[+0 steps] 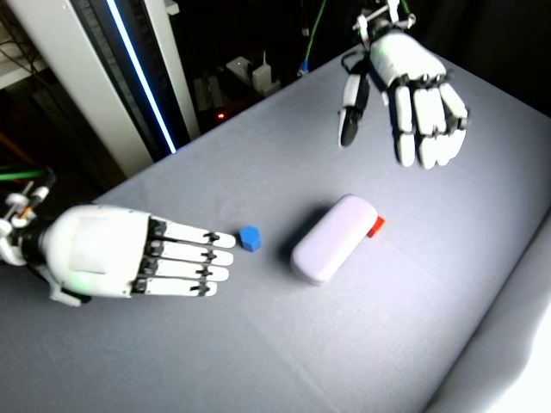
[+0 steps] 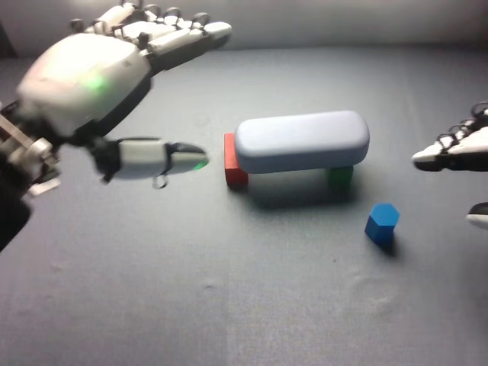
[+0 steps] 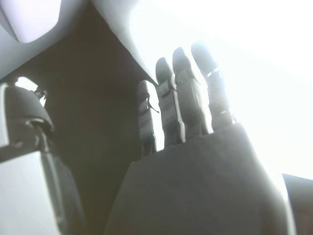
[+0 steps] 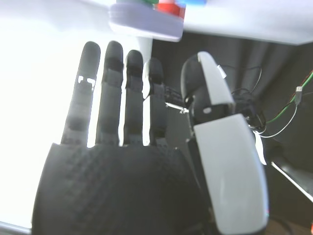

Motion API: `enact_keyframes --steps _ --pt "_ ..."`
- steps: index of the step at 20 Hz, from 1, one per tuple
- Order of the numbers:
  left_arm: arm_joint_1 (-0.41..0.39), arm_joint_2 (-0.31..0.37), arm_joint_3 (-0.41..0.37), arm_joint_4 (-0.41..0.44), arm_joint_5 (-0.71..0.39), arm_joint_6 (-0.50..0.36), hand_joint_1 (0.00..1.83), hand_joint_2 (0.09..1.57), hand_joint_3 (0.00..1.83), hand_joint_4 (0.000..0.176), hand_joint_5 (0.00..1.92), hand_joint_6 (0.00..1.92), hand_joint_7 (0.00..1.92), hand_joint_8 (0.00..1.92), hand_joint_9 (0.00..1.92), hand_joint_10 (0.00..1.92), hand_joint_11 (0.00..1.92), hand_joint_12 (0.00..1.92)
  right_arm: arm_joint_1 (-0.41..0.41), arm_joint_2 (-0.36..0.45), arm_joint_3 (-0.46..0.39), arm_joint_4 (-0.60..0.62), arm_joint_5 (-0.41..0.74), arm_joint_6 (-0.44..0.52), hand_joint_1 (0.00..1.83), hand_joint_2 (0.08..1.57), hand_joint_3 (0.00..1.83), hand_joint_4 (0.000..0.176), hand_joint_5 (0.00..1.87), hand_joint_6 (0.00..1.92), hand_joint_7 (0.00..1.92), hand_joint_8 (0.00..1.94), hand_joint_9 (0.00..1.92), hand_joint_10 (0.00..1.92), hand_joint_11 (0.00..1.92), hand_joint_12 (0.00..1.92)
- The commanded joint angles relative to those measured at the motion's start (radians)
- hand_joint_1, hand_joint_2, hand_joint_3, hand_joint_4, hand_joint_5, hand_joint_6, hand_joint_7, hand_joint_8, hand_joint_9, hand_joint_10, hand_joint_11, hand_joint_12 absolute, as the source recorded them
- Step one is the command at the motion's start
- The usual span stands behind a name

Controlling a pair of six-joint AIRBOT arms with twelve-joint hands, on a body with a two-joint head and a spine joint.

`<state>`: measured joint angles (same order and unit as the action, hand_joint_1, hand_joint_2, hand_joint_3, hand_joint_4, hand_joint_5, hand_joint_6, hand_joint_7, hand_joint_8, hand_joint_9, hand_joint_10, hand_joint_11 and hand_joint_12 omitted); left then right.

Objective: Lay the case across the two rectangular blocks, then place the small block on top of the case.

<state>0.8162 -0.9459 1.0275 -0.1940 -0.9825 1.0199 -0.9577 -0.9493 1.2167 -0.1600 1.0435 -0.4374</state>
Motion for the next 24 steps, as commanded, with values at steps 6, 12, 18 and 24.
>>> enact_keyframes --steps 6,12,18,24 --pt "0.082 0.085 -0.074 0.001 -0.235 -0.002 0.86 0.92 0.0 0.036 0.32 0.0 0.33 0.0 0.37 0.01 0.0 1.01 0.096 -0.052 0.056 -0.06 -0.012 0.044 0.92 1.2 0.0 0.013 0.5 0.0 0.5 0.0 0.52 0.01 0.2 0.89" --pt "0.12 0.113 -0.106 -0.004 -0.283 -0.003 0.9 0.9 0.0 0.024 0.32 0.0 0.34 0.0 0.37 0.0 0.0 1.09 0.153 -0.088 0.087 -0.126 -0.082 0.061 0.97 1.12 0.0 0.017 0.52 0.0 0.57 0.0 0.51 0.0 0.09 1.01" --pt "0.134 0.112 -0.112 -0.014 -0.302 -0.006 0.92 0.91 0.0 0.02 0.32 0.0 0.36 0.0 0.38 0.0 0.0 1.13 0.168 -0.097 0.106 -0.127 -0.102 0.061 0.79 1.31 0.0 0.0 0.47 0.0 0.53 0.0 0.56 0.01 0.16 1.11" --pt "0.141 0.109 -0.112 -0.022 -0.306 -0.009 0.94 0.91 0.0 0.015 0.33 0.01 0.35 0.0 0.37 0.0 0.0 1.1 0.179 -0.1 0.11 -0.147 -0.129 0.061 0.83 1.25 0.0 0.025 0.46 0.0 0.56 0.01 0.61 0.02 0.19 1.11"
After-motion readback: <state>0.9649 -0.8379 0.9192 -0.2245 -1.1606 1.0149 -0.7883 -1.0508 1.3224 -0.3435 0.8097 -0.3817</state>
